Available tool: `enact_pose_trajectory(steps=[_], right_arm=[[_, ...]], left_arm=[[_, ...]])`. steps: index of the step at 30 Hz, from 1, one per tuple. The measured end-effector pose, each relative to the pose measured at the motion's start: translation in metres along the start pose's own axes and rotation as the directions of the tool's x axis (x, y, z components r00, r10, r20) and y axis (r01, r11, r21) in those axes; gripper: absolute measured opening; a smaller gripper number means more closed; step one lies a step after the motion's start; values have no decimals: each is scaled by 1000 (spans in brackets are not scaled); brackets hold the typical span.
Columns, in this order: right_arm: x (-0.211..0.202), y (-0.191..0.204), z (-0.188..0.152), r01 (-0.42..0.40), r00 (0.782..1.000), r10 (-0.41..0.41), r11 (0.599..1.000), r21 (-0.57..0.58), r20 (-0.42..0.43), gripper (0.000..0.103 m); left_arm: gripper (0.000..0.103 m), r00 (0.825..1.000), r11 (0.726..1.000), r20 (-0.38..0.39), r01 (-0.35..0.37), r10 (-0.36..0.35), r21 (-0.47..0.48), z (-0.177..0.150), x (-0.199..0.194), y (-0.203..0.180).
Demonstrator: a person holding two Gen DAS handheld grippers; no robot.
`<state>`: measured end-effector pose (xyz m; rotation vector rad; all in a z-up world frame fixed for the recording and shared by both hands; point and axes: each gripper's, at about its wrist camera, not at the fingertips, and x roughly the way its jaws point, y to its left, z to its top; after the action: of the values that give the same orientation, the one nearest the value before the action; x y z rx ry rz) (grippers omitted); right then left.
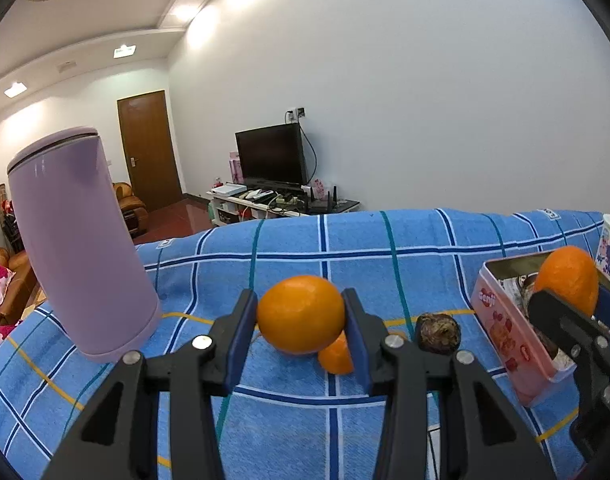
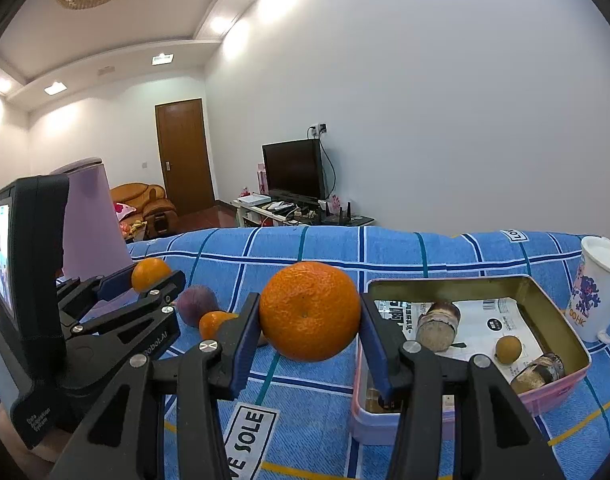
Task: Organize fruits
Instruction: 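Lift both held oranges and carry them toward the pink tin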
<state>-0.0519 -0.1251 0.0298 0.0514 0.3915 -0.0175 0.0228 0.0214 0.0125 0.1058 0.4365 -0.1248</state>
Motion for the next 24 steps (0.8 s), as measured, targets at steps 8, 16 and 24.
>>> enact_pose_trajectory(steps=[8, 16, 24], right_arm=[[0, 1, -1, 2, 1000, -2, 1000, -2, -4, 50], [-1, 2, -2, 5, 1000, -5, 1000, -7, -7, 50], [-2, 3, -2, 4, 1000, -4, 1000, -12, -11, 50]], left_arm=[[45, 1000, 1000, 12, -11, 11, -1, -1, -4, -1], [45, 1000, 1000, 13, -9, 9, -12, -2, -6, -2], [45, 1000, 1000, 16, -1, 1, -11, -3, -11, -7]])
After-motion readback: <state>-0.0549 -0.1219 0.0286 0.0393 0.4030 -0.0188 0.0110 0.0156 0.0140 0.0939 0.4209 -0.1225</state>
